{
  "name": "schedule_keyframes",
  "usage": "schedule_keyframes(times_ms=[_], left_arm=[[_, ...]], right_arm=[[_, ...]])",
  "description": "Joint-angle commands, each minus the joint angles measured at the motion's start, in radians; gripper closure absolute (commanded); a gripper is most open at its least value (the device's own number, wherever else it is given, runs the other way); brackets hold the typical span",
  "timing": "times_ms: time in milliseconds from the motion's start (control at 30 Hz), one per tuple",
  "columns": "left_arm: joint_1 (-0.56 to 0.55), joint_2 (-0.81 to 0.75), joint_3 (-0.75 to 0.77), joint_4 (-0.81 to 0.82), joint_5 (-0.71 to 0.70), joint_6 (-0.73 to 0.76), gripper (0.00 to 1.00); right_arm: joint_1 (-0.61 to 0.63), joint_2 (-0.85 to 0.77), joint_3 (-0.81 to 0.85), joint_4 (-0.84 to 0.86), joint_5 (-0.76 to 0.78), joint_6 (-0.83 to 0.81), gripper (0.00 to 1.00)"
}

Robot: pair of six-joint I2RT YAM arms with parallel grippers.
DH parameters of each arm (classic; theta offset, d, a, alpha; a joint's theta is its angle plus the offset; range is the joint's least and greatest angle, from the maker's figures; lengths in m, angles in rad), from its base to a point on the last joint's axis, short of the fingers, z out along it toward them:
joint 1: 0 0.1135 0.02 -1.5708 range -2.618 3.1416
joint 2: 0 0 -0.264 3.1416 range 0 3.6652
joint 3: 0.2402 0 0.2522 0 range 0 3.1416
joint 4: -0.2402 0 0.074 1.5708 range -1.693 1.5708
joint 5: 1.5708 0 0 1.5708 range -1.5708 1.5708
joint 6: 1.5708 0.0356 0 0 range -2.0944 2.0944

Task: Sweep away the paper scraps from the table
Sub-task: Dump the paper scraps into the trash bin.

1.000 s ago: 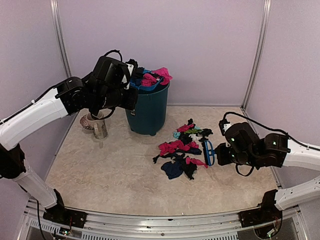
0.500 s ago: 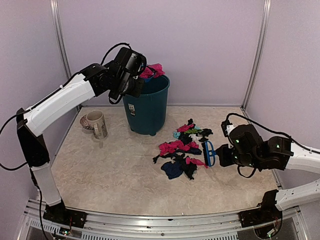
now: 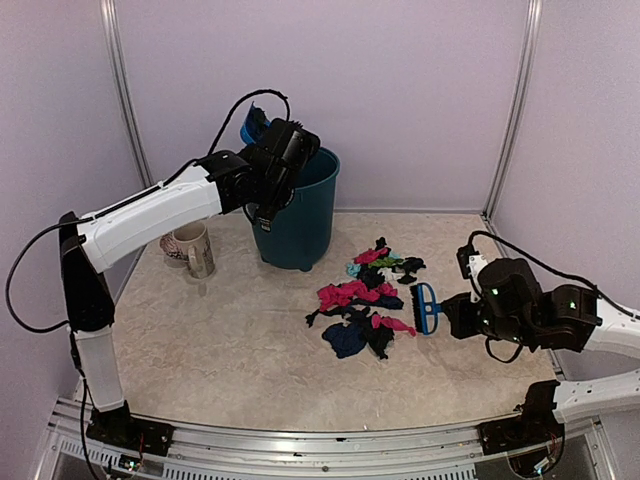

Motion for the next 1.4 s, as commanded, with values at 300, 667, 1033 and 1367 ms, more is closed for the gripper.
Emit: schedule_keyframes(times_ms=[300, 667, 1033, 1367], left_arm=[[-0.011, 0.014, -0.397, 1.695, -0.276, 1.471, 0.98], [-0.028, 0.096, -0.389, 2.014, -0.197, 1.781, 0.95], [-0.032, 0.022, -0.369, 1.812, -0.245, 1.531, 0.96], [-0.057, -0.145, -0.322, 1.003, -0.198, 0.746, 0.93]], right_arm=[[-0.012, -0.099, -0.040, 0.038, 0.011, 0.000, 1.00], [-0.013, -0.141, -0.047, 0.021, 0.012, 0.010, 1.00], [-0.014, -0.150, -0.051, 0.026, 0.015, 0.012, 1.00], [-0.013, -0.126, -0.028, 0.091, -0.043, -0.020, 1.00]])
